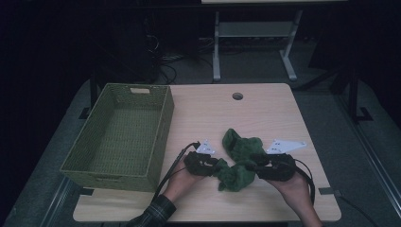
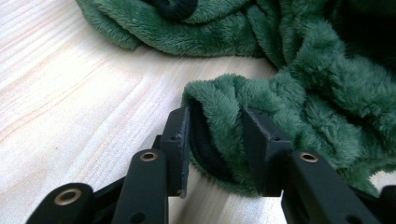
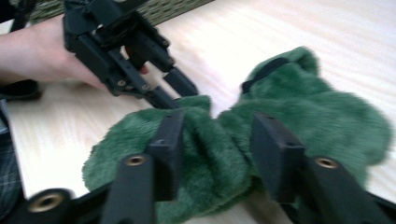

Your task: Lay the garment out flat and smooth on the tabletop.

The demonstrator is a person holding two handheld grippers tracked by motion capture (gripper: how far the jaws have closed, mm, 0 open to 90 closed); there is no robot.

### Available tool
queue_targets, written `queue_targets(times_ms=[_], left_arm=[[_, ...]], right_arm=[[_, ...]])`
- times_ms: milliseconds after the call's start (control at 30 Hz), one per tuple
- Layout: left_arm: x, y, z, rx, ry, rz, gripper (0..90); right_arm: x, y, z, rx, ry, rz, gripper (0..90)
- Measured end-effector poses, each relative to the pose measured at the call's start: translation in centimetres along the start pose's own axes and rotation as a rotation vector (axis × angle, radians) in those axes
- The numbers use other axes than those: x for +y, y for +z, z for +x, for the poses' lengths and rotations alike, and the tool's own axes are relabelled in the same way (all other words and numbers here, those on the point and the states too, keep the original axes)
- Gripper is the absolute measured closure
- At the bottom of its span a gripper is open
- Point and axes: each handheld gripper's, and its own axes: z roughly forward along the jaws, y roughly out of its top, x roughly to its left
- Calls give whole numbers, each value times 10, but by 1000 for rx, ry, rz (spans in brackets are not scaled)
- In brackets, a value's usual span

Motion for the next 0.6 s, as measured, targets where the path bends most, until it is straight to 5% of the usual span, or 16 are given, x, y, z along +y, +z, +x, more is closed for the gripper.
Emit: queue_targets(times_ms=[167,333,600], left_arm=[[1,0,-2,-6,9,12,752],[3,-5,-2,23,16,8,789],[1,-30,3,48,-75,-58,798]], right_arm=[[-4,-2,1,15,-23,-5,844],[-6,-16,-1,8,-24,-33,869],[-31,-42,-3,-17,2,-31,875]])
